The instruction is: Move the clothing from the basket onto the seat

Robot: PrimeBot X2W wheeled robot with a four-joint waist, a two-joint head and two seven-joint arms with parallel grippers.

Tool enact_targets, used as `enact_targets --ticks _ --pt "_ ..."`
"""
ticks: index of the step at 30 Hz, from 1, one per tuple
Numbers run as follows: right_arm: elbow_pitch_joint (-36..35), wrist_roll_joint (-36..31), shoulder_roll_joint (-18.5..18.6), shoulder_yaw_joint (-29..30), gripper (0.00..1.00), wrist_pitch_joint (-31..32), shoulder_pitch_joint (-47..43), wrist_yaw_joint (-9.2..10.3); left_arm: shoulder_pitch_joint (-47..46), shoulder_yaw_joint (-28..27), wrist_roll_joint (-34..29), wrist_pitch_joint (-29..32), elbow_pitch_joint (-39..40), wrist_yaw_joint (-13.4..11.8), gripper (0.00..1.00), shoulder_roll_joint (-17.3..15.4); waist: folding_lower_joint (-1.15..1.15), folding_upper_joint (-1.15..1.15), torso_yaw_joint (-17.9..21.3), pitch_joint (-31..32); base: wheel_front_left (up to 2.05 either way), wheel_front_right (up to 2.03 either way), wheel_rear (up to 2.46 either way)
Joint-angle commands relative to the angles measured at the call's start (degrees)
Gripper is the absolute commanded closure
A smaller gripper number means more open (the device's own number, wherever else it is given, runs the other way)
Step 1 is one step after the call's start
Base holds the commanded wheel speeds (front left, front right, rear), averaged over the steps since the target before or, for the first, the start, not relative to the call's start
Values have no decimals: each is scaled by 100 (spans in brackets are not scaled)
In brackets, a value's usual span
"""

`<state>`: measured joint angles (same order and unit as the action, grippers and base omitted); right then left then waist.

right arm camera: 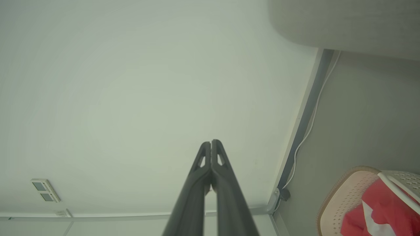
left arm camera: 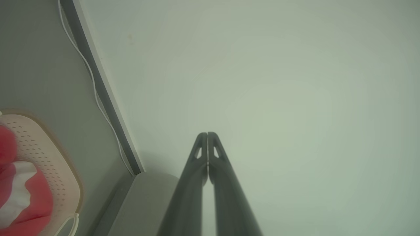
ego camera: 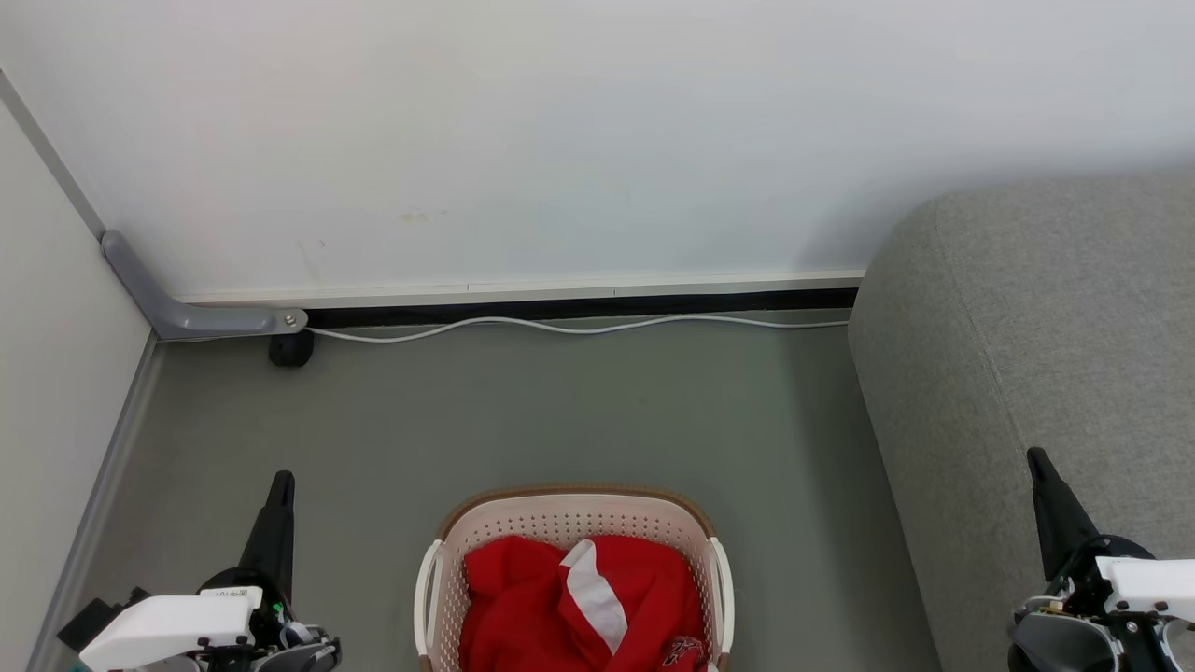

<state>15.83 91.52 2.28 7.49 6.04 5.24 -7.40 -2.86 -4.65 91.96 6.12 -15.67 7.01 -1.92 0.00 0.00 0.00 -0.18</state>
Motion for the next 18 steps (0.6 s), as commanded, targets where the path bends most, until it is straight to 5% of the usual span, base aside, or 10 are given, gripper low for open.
enact_targets --ticks 1,17,18 --pt "-180 67 60 -100 100 43 94 -9 -332 -184 23 34 165 47 100 -96 0 0 0 0 0 0 0" --pt "-180 67 60 -100 100 43 94 -9 -332 -184 23 34 165 47 100 -96 0 0 0 0 0 0 0" --pt "0 0 0 -1 0 0 1 0 0 -1 0 0 0 -1 0 0 0 0 0 0 0 0 0"
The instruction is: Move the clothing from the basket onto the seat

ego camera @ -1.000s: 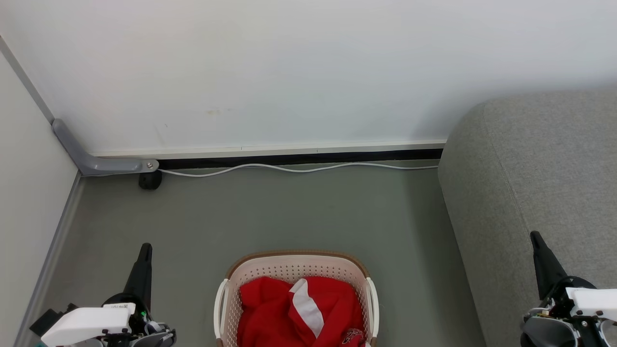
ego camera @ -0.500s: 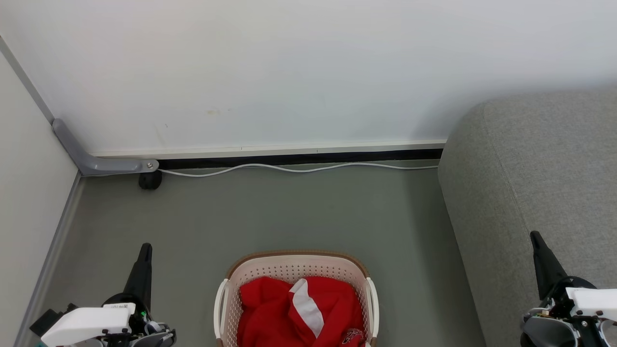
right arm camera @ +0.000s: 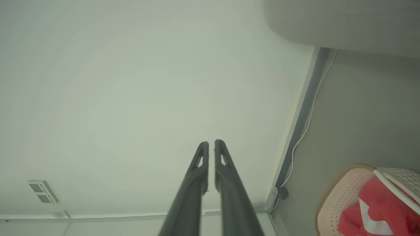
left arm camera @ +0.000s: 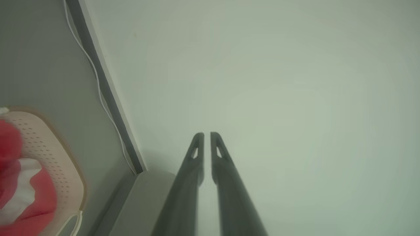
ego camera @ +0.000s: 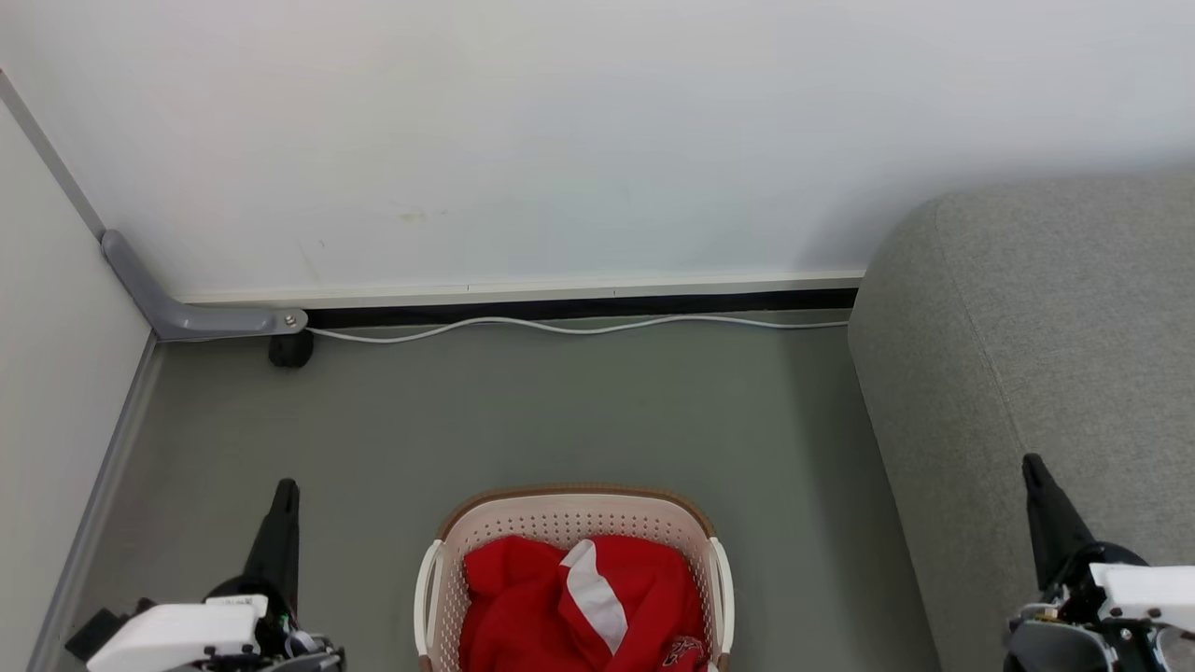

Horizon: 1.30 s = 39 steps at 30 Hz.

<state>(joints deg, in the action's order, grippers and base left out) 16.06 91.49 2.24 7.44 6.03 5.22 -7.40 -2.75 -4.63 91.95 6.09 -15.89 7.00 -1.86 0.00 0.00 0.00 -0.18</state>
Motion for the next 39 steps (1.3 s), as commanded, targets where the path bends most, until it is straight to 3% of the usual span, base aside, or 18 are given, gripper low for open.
enact_targets --ticks 1,9,13,22,39 --pt "6 0 -2 -4 0 0 0 0 0 0 -1 -2 -6 0 0 3 0 0 0 0 0 0 0" --pt "129 -19 -23 -70 0 0 -2 0 19 81 -29 -122 -172 2 0 62 -13 0 2 -3 0 0 0" --pt "109 -67 9 -132 0 -33 60 -1 -38 121 -82 -206 -175 4 0 55 -1 0 5 -24 0 0 0" --pt "83 -179 123 -316 0 -179 178 -1 -143 176 -305 -340 -189 7 0 44 0 0 10 -50 0 0 0" --pt "186 -864 510 -924 0 -620 527 -3 -348 239 -1458 -626 -209 14 0 20 0 0 24 -96 0 0 0"
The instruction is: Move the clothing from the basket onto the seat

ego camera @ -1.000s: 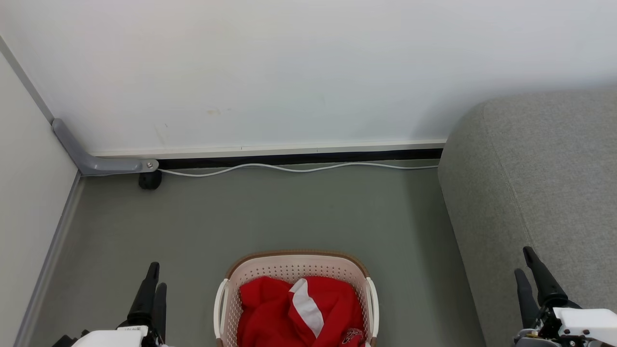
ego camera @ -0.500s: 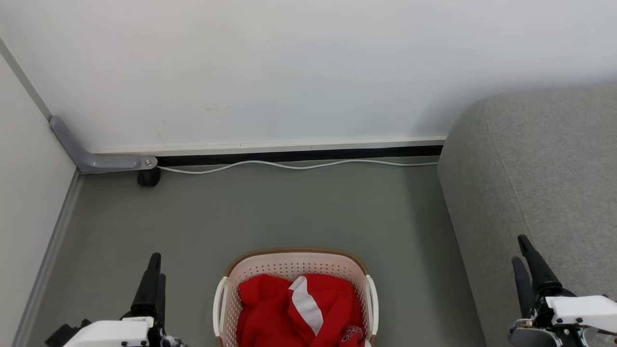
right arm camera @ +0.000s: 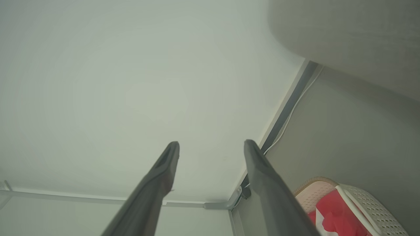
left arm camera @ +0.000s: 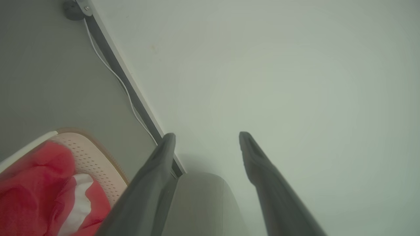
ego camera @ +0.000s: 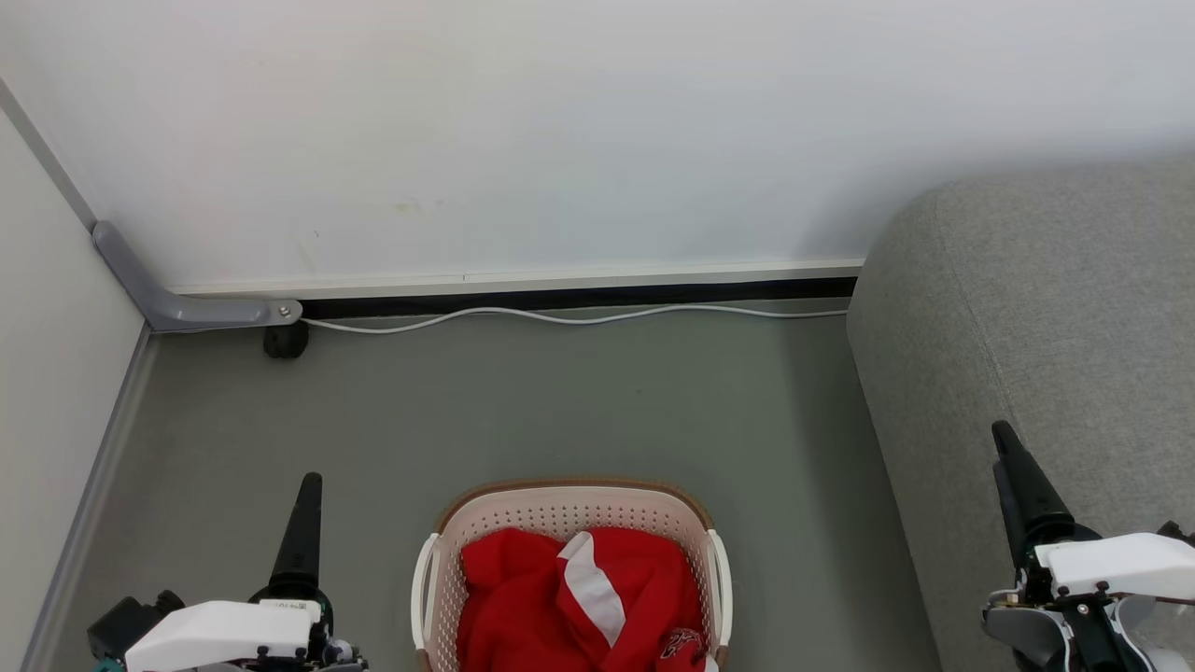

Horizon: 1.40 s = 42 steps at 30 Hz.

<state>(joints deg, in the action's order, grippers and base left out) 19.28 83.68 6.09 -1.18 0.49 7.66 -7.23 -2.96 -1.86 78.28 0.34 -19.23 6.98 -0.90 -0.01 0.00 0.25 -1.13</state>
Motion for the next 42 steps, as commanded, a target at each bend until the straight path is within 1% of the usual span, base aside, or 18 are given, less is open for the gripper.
enact_targets --ticks 1,19,27,28,32,42 --pt "-128 -144 131 -72 0 -83 296 -19 -340 -28 -189 -67 119 16 0 -78 0 0 1 -3 0 0 0" --pt "-27 -1552 370 -474 0 -385 573 -20 -527 123 -2061 -369 70 -1 0 -103 0 0 36 -50 0 0 0" --pt "29 -2311 484 -680 0 -520 681 -21 -594 213 -2907 -504 50 -135 0 -114 1 0 43 -55 0 0 0" --pt "29 -2311 484 -680 0 -520 681 -21 -594 213 -2907 -504 50 -135 0 -114 1 0 43 -55 0 0 0" --pt "104 -2592 509 -768 0 -587 719 -21 -627 244 -3291 -571 15 -205 0 -119 1 0 49 -54 0 0 0" --pt "280 -3275 598 -998 0 -755 899 -22 -712 284 -4015 -740 -61 -317 0 -133 1 0 62 -53 0 0 0"
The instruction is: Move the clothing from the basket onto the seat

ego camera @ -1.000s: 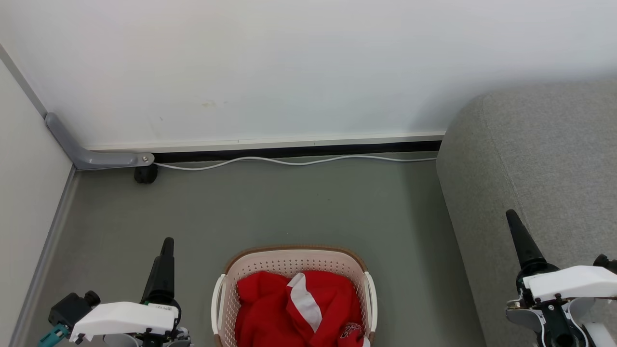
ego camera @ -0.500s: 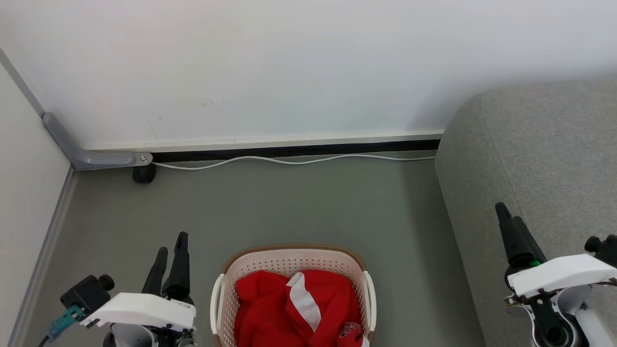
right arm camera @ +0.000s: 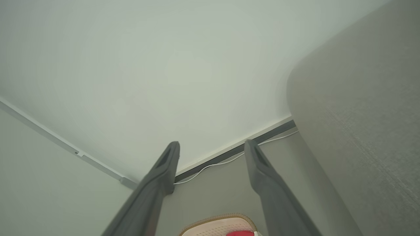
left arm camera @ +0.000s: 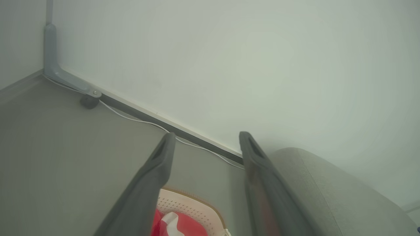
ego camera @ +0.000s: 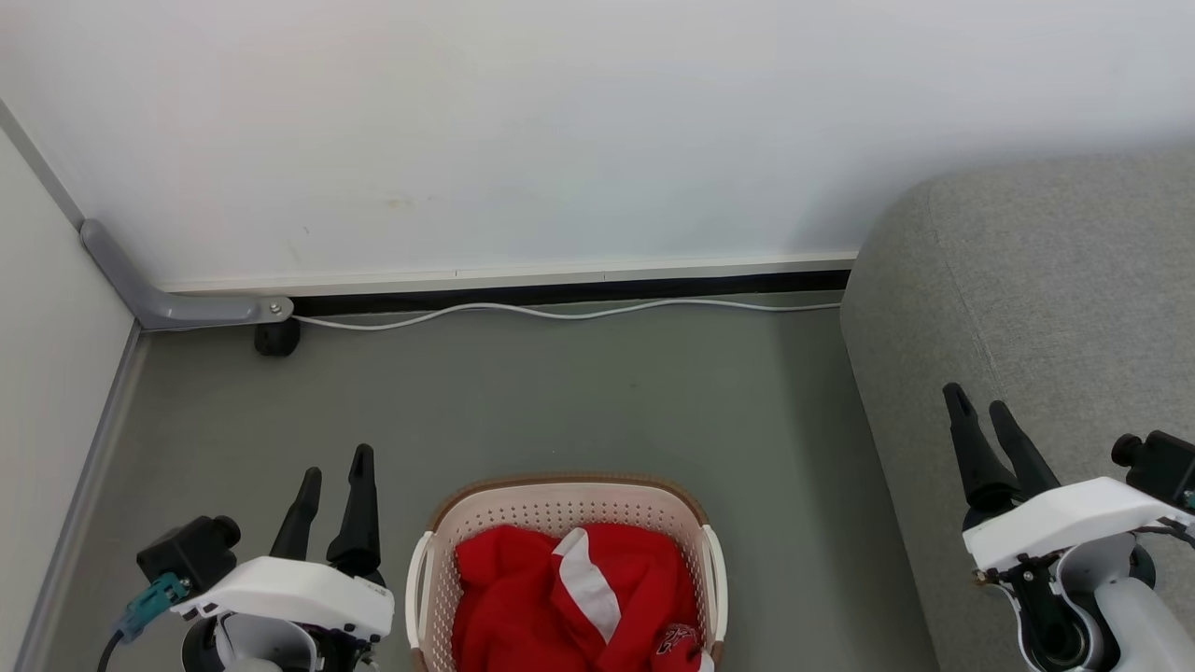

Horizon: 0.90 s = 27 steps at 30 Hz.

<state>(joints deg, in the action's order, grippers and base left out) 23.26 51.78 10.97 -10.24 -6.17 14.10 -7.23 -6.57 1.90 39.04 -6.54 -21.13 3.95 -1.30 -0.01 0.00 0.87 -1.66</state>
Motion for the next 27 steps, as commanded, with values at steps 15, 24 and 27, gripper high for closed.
enact_targets --ticks 15,24,27 --pt "70 -1129 212 -219 0 -342 393 -23 -455 -57 -1164 -304 -48 -75 0 -113 0 0 32 31 0 0 0" --pt "97 -1721 323 -343 0 -510 508 -24 -541 -20 -1848 -472 -90 -125 0 -127 0 0 55 23 0 0 0" --pt "107 -1899 361 -371 0 -560 552 -24 -576 -1 -2045 -523 -110 -145 0 -131 0 0 56 11 0 0 0"
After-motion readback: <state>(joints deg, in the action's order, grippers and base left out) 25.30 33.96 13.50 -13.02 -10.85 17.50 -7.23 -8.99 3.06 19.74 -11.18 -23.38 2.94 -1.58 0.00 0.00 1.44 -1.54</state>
